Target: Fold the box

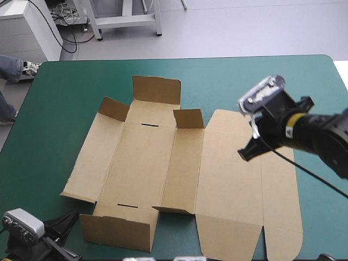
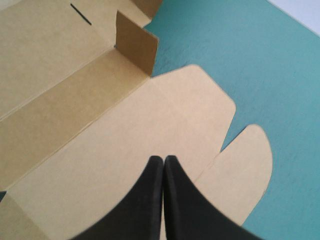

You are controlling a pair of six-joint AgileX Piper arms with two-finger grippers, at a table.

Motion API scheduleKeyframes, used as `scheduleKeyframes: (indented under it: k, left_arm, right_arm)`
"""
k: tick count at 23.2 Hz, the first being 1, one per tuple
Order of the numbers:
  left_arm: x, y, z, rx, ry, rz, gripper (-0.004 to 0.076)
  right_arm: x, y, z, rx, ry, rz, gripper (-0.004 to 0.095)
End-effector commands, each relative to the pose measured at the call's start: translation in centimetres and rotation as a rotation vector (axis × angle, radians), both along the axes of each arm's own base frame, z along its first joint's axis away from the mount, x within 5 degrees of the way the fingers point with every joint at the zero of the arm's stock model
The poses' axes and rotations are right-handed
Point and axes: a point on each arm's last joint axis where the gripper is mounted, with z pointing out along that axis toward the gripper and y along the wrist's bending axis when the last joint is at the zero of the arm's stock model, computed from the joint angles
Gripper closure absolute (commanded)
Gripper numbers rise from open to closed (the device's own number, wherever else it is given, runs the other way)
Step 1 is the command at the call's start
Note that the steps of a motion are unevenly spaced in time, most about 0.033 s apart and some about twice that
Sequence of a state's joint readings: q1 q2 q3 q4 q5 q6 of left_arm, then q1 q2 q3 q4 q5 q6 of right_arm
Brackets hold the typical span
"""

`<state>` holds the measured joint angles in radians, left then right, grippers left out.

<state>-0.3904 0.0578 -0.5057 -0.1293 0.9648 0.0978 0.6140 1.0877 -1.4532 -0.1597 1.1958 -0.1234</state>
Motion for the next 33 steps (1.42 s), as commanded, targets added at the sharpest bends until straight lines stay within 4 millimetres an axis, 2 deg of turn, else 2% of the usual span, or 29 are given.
scheduleKeyframes:
  k: [1, 4, 7, 10, 12, 13, 16, 18, 27, 31, 33]
  left_arm:
    - [0.2, -0.1, 1.3, -0.047, -0.064, -0.001, 0.0731]
    - [0.2, -0.1, 1.3, -0.047, -0.064, -0.001, 0.0731]
    - [0.2, -0.1, 1.3, -0.047, -0.064, -0.001, 0.0727]
    - [0.2, -0.2, 1.3, -0.049, -0.063, -0.001, 0.0696]
    - [0.2, -0.2, 1.3, -0.051, -0.063, -0.002, 0.0626]
    - [0.2, -0.2, 1.3, -0.052, -0.062, -0.003, 0.0561]
    - [0.2, -0.2, 1.3, -0.054, -0.061, -0.005, 0.0344]
    - [0.2, -0.2, 1.3, -0.054, -0.061, -0.005, 0.0268]
    - [0.3, -0.3, 1.4, -0.065, -0.062, -0.008, 0.0268]
    - [1.3, -0.3, 2.7, -0.093, -0.067, 0.042, 0.0267]
    - [2.6, -0.5, 4.1, -0.047, -0.051, 0.074, 0.0267]
  right_arm:
    - [-2.8, -2.1, -1.6, 0.086, -0.061, -0.038, 0.0927]
    - [-4.9, -3.5, -4.4, 0.119, -0.055, -0.057, 0.0927]
    - [-7.9, -5.5, -8.9, 0.211, -0.060, -0.097, 0.0927]
    - [-9.9, -6.7, -12.0, 0.285, -0.078, -0.108, 0.0927]
    - [-11.3, -7.4, -13.7, 0.357, -0.098, -0.100, 0.0927]
    - [-12.1, -7.7, -14.3, 0.414, -0.133, -0.081, 0.0927]
    - [-13.4, -8.3, -15.2, 0.495, -0.188, -0.058, 0.0927]
    - [-13.9, -8.7, -15.8, 0.512, -0.202, -0.053, 0.0927]
    - [-14.3, -8.8, -15.9, 0.526, -0.214, -0.040, 0.0927]
    - [-14.2, -8.8, -15.9, 0.531, -0.220, -0.038, 0.0927]
    - [-14.2, -8.8, -15.9, 0.532, -0.222, -0.038, 0.0927]
